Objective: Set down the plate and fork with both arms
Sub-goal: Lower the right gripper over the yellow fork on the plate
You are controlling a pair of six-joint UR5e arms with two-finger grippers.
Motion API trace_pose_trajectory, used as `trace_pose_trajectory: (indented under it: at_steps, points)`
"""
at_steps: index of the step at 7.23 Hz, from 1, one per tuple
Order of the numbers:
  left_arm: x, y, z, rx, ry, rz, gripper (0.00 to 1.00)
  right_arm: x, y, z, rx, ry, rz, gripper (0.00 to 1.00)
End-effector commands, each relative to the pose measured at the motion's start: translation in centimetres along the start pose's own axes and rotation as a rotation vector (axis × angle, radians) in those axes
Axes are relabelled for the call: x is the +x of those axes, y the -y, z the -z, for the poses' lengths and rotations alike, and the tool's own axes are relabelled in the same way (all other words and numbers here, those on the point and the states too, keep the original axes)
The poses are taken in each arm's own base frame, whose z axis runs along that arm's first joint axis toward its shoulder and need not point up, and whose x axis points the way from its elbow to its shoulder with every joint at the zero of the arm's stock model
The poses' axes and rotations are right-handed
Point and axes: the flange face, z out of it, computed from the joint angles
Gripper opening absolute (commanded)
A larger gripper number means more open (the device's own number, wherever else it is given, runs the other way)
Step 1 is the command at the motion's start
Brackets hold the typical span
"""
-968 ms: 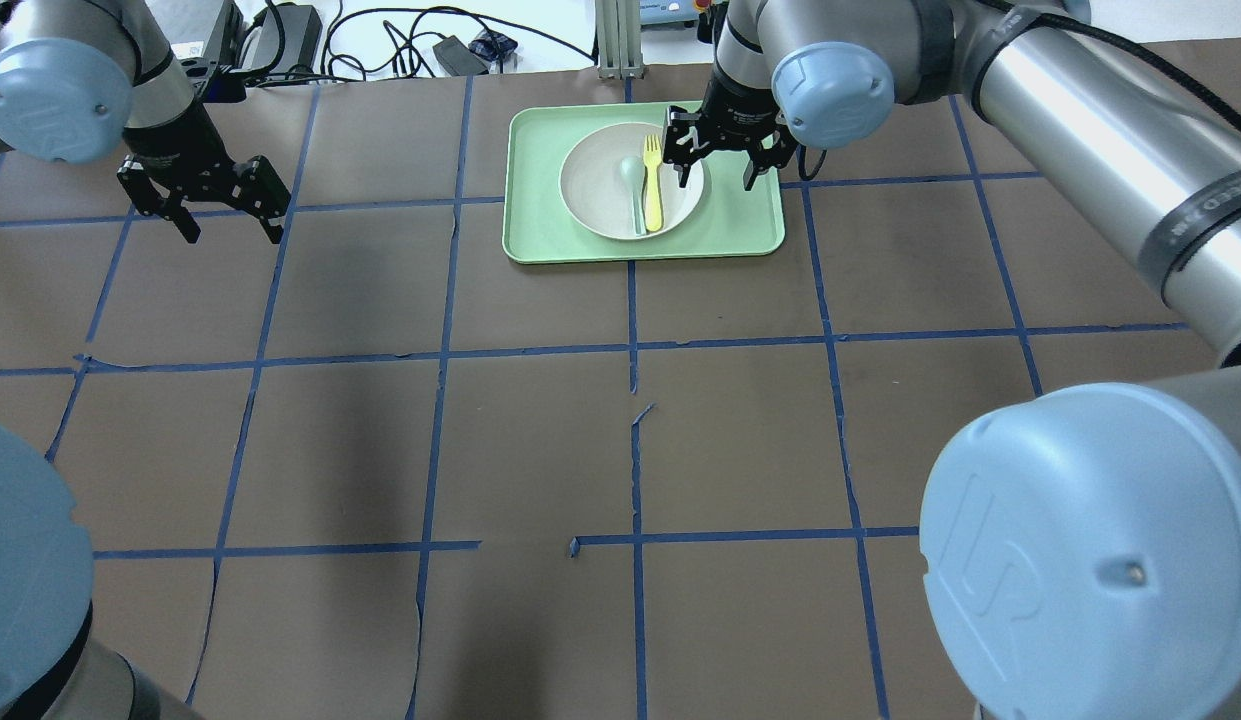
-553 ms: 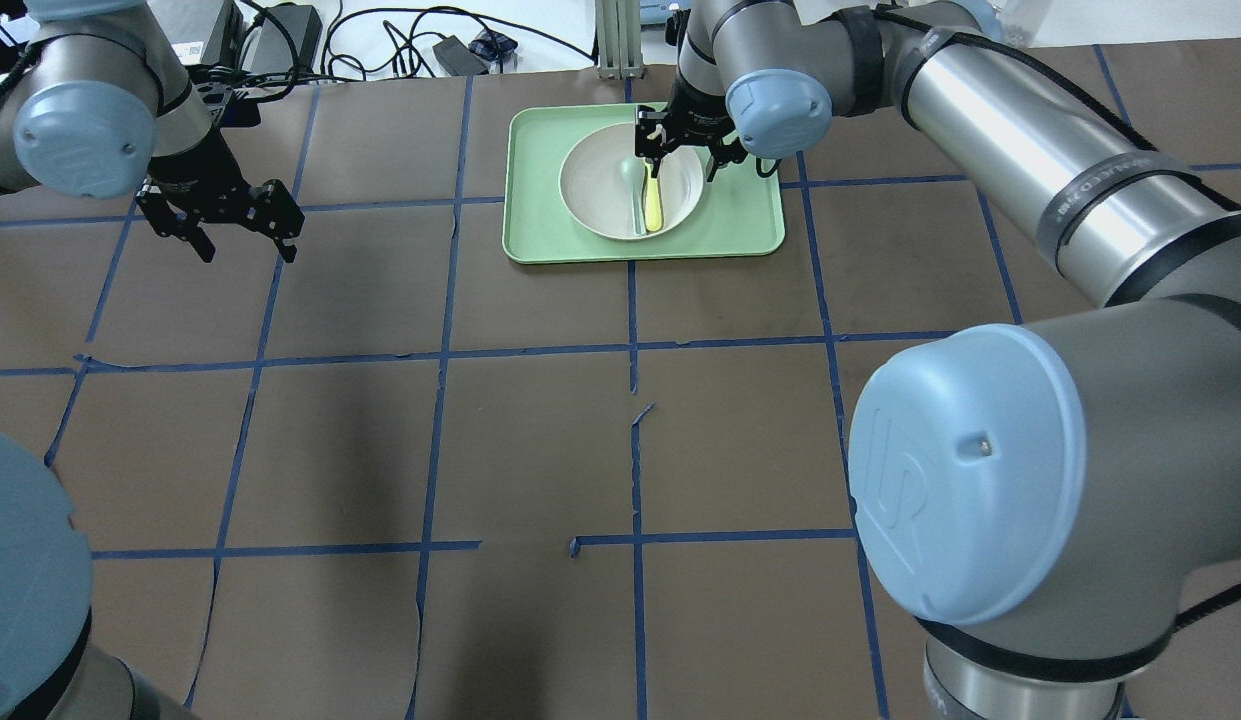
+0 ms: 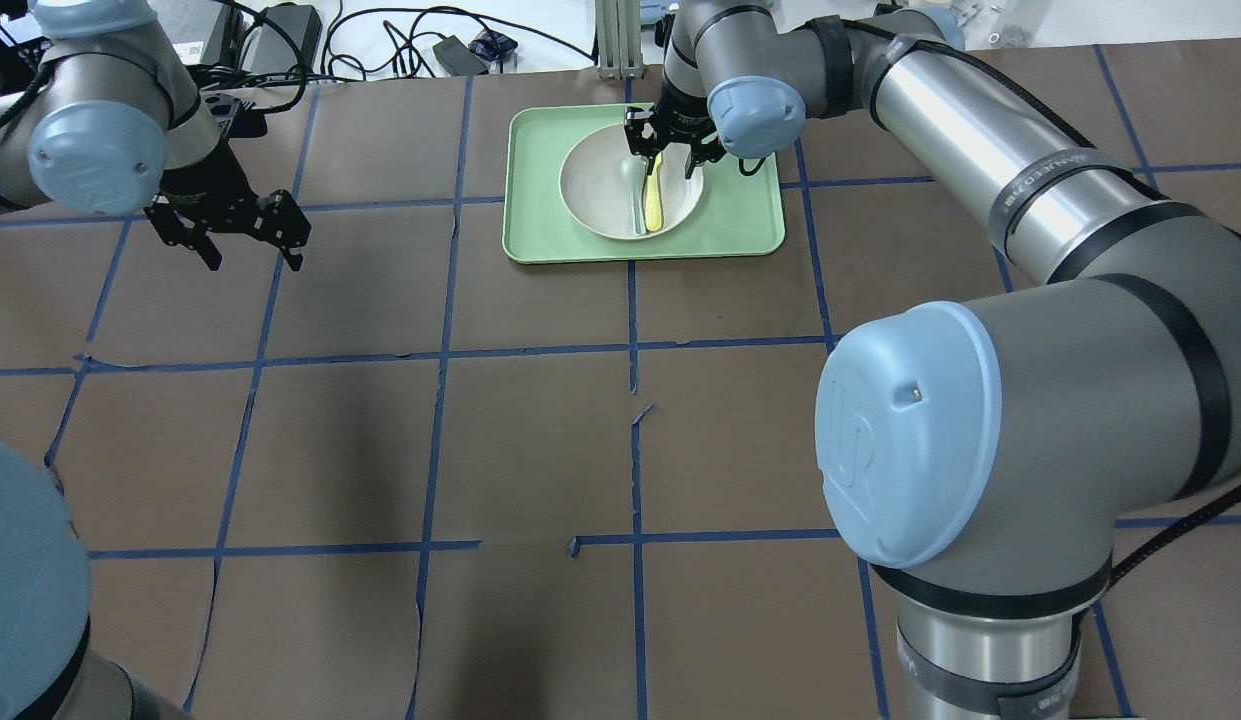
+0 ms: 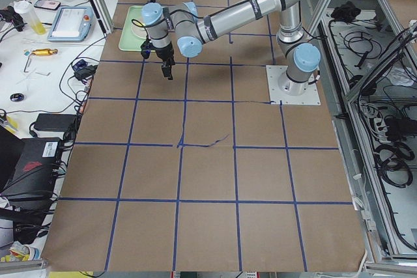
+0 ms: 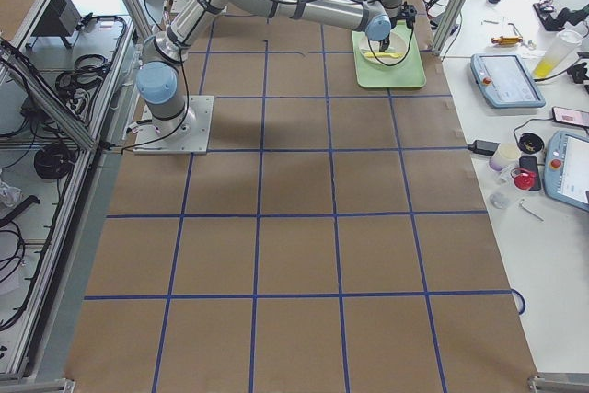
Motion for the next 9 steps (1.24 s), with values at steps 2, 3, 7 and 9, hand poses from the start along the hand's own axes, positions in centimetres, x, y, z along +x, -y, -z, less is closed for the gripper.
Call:
trace_pose_trajectory:
  at_steps: [2,3,7,9]
  points:
    - [0.2,-0.3,-1.7,0.049,0.014,0.006,1.00,-0.7,0.1,-2.0,-0.014,-0.002,-0.002,0.45]
    - [0.3,-0.4,-1.9,0.045,0.014,0.004,1.00,-0.8,0.0,-3.5,-0.023,-0.004,0.002,0.45]
    - [0.2,-0.3,-2.0,0.044,0.016,-0.002,1.00,-1.4,-0.4,-5.1,-0.041,-0.009,0.012,0.45]
    - [0.1,-0.3,-2.0,0.045,0.016,-0.004,1.00,-1.4,-0.4,-4.5,-0.033,-0.009,0.016,0.45]
